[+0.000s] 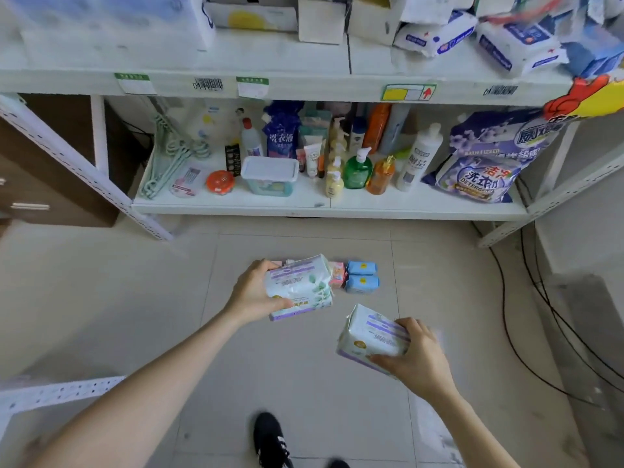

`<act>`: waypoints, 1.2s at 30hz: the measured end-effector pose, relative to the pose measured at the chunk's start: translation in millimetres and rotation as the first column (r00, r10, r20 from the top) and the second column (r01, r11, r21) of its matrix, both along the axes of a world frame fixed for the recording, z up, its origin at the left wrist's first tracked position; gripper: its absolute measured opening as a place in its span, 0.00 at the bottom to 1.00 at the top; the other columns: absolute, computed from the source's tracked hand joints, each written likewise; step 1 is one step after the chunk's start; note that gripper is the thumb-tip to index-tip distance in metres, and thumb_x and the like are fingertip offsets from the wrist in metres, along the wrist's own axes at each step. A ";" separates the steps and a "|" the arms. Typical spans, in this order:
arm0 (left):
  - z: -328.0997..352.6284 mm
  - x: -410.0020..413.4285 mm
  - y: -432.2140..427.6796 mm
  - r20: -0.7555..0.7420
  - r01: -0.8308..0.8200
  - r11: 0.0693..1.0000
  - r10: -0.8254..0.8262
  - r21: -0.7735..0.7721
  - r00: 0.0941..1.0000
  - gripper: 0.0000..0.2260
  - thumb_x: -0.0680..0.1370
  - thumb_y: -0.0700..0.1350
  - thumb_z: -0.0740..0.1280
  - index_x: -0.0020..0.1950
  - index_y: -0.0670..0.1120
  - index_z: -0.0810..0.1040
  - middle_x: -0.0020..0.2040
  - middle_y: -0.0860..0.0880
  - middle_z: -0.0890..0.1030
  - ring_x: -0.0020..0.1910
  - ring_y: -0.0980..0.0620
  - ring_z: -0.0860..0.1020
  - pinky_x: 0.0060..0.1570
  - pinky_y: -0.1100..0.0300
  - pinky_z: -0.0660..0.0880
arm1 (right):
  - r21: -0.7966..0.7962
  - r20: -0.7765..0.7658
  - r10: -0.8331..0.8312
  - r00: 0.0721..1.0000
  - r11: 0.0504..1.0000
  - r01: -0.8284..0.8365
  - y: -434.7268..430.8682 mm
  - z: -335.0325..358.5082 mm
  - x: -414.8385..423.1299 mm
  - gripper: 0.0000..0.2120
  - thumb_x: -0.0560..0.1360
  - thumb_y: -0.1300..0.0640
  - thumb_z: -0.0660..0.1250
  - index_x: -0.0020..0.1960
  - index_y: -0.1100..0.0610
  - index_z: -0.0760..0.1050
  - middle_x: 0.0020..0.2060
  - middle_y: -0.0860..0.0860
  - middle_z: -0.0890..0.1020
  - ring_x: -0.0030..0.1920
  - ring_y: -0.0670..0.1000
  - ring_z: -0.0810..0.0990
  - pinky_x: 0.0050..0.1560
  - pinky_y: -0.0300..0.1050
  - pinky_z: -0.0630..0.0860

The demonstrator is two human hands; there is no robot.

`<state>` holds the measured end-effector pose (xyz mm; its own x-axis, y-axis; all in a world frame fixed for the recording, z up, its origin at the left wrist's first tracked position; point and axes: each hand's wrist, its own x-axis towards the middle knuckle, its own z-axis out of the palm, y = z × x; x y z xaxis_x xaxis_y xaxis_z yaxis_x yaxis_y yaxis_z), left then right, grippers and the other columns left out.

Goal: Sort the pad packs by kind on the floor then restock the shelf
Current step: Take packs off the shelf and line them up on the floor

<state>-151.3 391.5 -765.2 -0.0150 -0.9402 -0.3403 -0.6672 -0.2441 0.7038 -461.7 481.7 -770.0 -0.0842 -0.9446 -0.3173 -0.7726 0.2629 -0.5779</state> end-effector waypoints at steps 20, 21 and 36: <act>-406.6 30.1 -121.2 0.057 0.264 0.964 -0.261 -0.035 0.964 0.29 0.63 0.50 0.80 0.61 0.50 0.74 0.58 0.56 0.75 0.58 0.57 0.72 0.54 0.62 0.68 | -0.062 -0.043 0.152 0.988 0.986 -0.154 -98.5 -395.3 46.8 0.34 0.57 0.40 0.80 0.58 0.51 0.74 0.48 0.39 0.73 0.51 0.46 0.71 0.40 0.38 0.70; -422.0 30.1 -122.7 0.061 0.271 0.961 -0.268 -0.048 0.962 0.29 0.62 0.50 0.80 0.60 0.51 0.75 0.57 0.56 0.76 0.57 0.56 0.73 0.53 0.60 0.70 | -0.067 -0.048 0.161 0.986 0.984 -0.164 -98.8 -412.1 47.6 0.35 0.57 0.39 0.79 0.58 0.51 0.74 0.48 0.39 0.73 0.52 0.46 0.71 0.40 0.38 0.69; -544.6 36.8 -132.4 0.071 0.370 0.904 -0.363 -0.213 0.929 0.29 0.61 0.47 0.82 0.60 0.46 0.77 0.57 0.52 0.78 0.55 0.52 0.77 0.54 0.54 0.74 | -0.153 -0.051 0.203 0.978 0.966 -0.209 -101.8 -539.7 72.0 0.32 0.58 0.44 0.80 0.58 0.52 0.74 0.52 0.44 0.75 0.54 0.48 0.73 0.40 0.43 0.75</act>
<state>-114.5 259.1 -1309.8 -0.3660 -0.9211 -0.1328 -0.7009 0.1790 0.6904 -389.7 379.8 -1309.8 0.1093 -0.9804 -0.1639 -0.8205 0.0041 -0.5716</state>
